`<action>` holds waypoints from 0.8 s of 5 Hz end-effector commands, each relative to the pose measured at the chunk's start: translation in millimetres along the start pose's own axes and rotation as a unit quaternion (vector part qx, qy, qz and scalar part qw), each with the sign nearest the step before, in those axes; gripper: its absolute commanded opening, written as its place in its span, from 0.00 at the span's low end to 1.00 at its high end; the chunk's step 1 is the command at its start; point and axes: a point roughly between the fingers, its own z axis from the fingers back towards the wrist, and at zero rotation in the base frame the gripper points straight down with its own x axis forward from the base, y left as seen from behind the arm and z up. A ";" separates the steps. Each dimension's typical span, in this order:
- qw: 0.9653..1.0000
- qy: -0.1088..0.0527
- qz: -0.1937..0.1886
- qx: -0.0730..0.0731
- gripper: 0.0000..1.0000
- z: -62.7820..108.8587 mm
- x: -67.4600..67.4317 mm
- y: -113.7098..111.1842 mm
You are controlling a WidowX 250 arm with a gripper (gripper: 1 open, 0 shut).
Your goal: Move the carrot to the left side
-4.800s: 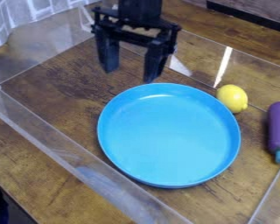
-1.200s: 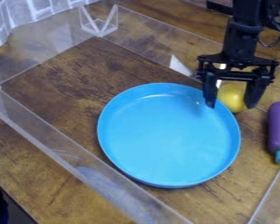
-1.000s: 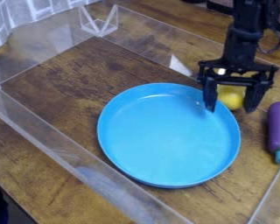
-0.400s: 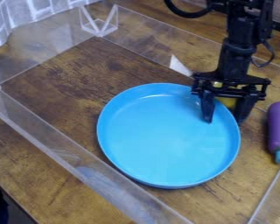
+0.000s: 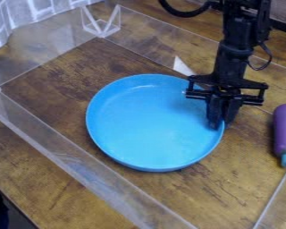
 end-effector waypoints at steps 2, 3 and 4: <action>0.998 -0.009 -0.063 -0.022 0.00 17.5 -12.5 -23.0; 0.998 -0.005 -0.056 -0.027 0.00 15.9 -21.7 -29.3; 0.998 -0.003 -0.048 -0.030 0.00 13.8 -28.9 -33.3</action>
